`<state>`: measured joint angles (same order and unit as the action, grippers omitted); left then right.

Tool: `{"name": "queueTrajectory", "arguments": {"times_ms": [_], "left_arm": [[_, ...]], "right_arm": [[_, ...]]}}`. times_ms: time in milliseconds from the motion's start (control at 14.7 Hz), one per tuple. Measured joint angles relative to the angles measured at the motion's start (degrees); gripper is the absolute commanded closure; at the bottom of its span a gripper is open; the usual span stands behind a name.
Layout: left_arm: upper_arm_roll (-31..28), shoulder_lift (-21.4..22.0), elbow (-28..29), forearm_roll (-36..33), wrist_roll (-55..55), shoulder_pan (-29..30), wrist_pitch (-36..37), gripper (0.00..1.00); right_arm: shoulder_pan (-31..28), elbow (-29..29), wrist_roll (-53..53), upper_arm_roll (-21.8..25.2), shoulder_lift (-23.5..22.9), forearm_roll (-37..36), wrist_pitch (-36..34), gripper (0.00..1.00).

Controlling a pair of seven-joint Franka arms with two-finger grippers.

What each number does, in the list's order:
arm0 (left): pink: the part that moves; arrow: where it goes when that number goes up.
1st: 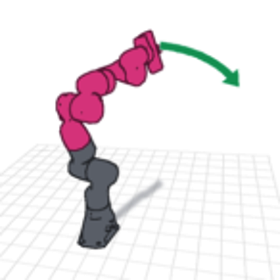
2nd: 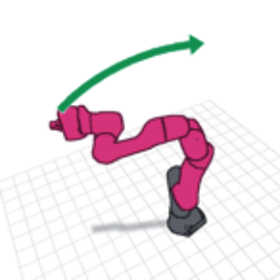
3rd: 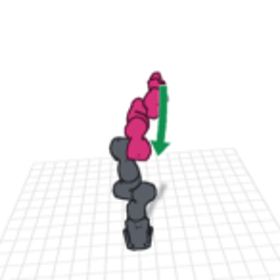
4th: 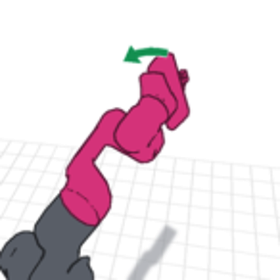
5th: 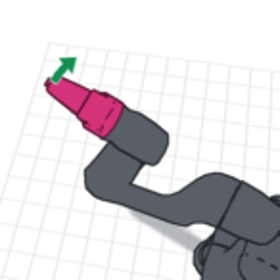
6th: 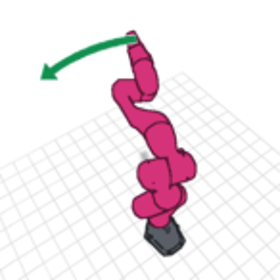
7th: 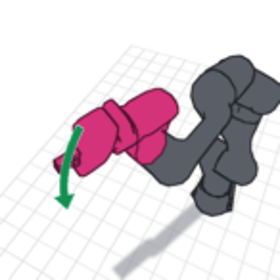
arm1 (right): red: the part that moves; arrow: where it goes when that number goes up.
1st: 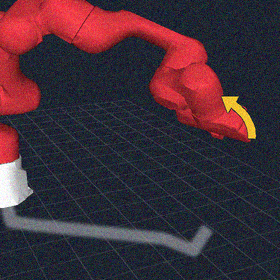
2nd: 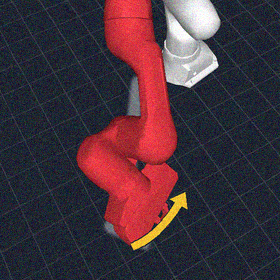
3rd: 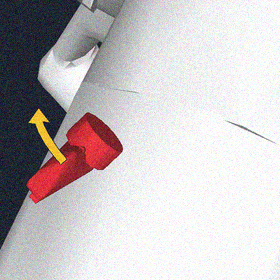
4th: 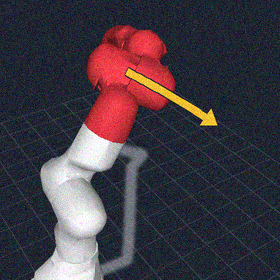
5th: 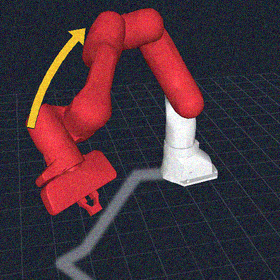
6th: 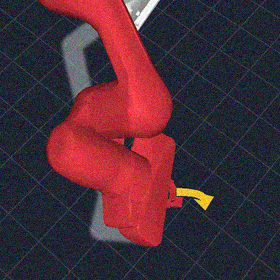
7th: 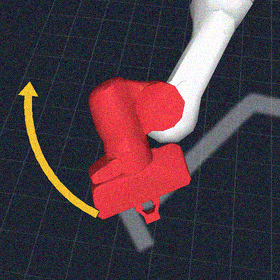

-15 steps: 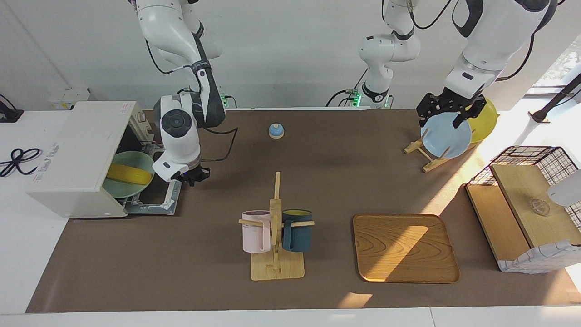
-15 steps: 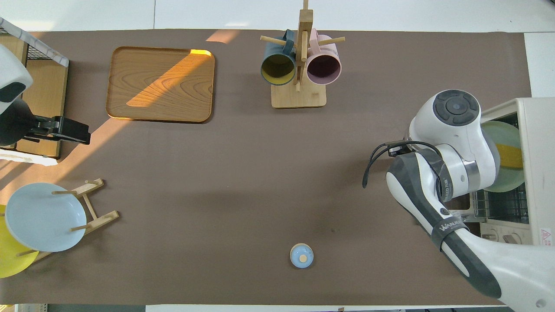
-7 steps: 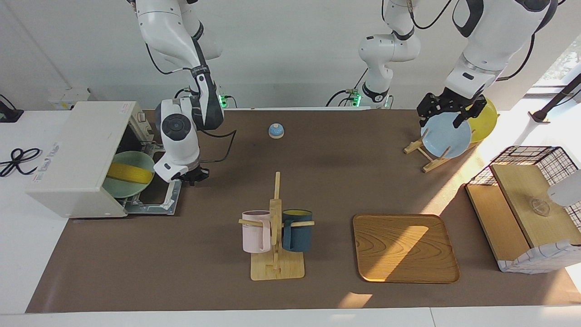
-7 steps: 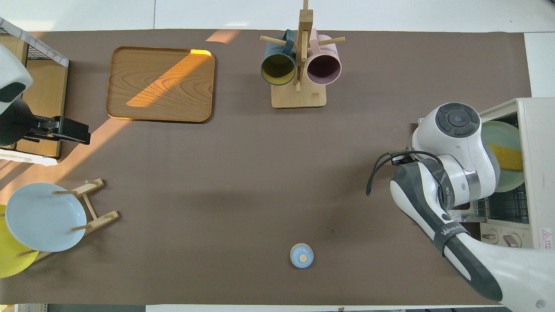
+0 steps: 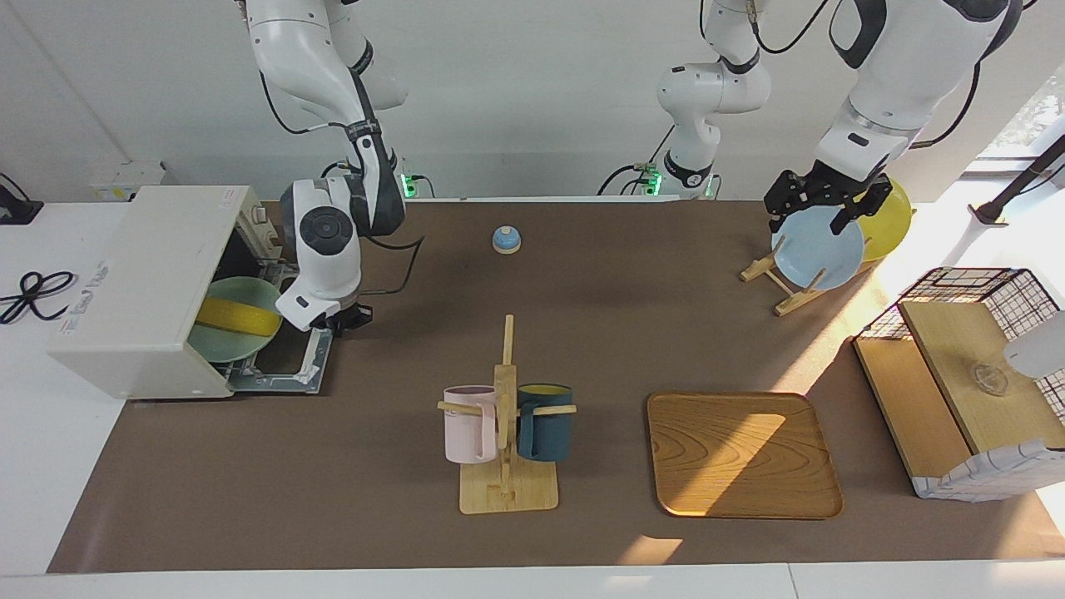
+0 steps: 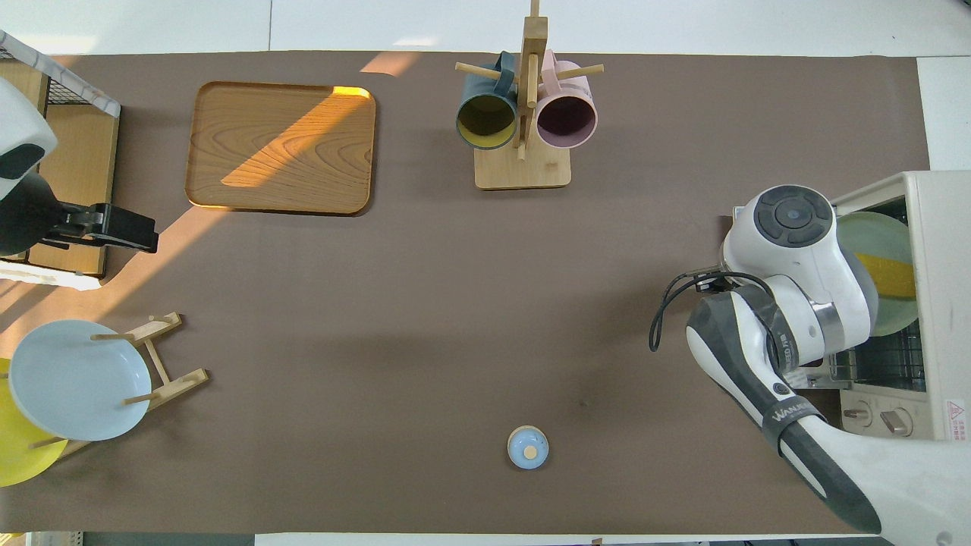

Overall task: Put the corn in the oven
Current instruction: 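Push the oven door shut with the right gripper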

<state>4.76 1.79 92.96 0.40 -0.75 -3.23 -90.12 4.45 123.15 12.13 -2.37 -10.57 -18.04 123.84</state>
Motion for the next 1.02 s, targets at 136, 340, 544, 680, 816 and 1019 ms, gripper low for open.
{"name": "queueTrajectory", "arguments": {"times_ms": [136, 340, 544, 680, 816, 1019], "left_arm": [[0.0, 0.0, 0.0, 0.0, 0.0, 0.0, 0.0, 0.00], [0.0, 0.0, 0.0, 0.0, 0.0, 0.0, 0.0, 0.00], [0.0, 0.0, 0.0, 0.0, 0.0, 0.0, 0.0, 0.00], [0.0, 0.0, 0.0, 0.0, 0.0, 0.0, 0.0, 0.00], [0.0, 0.0, 0.0, 0.0, 0.0, 0.0, 0.0, 0.00], [0.0, 0.0, 0.0, 0.0, 0.0, 0.0, 0.0, 0.00]], "right_arm": [[0.0, -1.0, 0.0, -0.4, 0.1, -0.7, -2.0, 1.00], [0.3, -5.3, -2.7, -0.9, 0.8, -1.0, -9.5, 1.00], [-1.3, -8.0, -7.5, -0.8, 3.2, -1.3, -13.5, 1.00], [-2.8, -8.8, -11.0, -0.8, 5.4, -1.3, -15.6, 1.00], [-4.8, -9.5, -14.8, -0.7, 7.3, -1.5, -17.1, 1.00], [-7.7, -10.6, -19.0, 0.0, 8.9, -3.0, -18.4, 1.00]]}}
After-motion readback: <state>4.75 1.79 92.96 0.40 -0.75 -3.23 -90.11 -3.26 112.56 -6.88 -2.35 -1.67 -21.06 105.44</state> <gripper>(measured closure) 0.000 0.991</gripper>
